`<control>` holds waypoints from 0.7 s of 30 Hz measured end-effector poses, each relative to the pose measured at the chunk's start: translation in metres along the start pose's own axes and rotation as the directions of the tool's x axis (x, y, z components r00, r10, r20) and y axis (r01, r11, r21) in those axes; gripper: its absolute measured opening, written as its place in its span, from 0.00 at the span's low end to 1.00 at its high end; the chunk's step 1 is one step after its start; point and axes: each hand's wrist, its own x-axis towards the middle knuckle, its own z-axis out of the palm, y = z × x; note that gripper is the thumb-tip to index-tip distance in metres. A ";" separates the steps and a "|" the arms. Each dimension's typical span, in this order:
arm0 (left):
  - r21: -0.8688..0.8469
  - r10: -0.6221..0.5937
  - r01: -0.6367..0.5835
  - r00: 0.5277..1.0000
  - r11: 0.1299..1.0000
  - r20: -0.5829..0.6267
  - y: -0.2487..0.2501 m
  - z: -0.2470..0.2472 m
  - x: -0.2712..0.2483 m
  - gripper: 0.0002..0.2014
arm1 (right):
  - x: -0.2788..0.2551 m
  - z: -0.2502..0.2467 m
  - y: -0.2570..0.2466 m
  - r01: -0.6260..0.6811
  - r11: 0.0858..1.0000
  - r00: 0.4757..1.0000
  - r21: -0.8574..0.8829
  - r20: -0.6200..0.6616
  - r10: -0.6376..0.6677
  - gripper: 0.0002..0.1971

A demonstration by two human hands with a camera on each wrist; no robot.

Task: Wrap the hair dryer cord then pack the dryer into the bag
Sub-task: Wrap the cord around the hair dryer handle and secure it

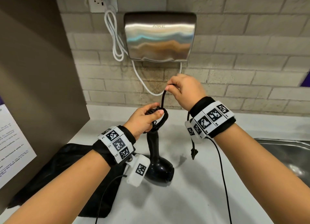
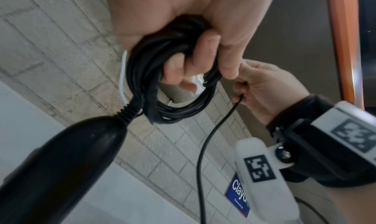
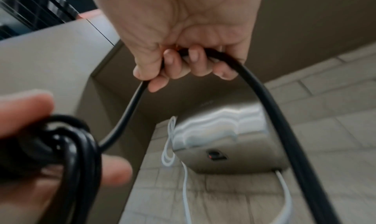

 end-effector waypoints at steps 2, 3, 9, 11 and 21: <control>0.026 0.003 -0.004 0.999 1.000 0.046 0.001 -0.001 -0.001 0.12 | -0.003 -0.007 -0.008 0.028 0.998 1.000 -0.061 0.000 -0.028 0.12; 0.038 0.011 -0.013 0.998 0.999 0.068 0.001 -0.002 -0.001 0.10 | -0.005 -0.009 -0.011 0.037 0.996 0.999 -0.082 0.000 -0.037 0.12; -0.025 0.025 -0.026 0.999 0.999 -0.041 0.000 -0.010 0.002 0.08 | -0.017 -0.005 -0.009 0.032 0.989 0.999 0.147 -0.026 -0.029 0.11; -0.059 0.019 -0.025 0.996 0.998 -0.088 -0.004 -0.011 0.003 0.09 | -0.023 0.001 -0.002 0.008 0.940 1.000 0.342 -0.025 0.001 0.13; -0.142 -0.012 -0.006 0.992 0.990 -0.125 -0.008 -0.009 0.009 0.08 | -0.097 0.062 0.067 -0.594 0.658 0.790 0.463 0.491 0.367 0.43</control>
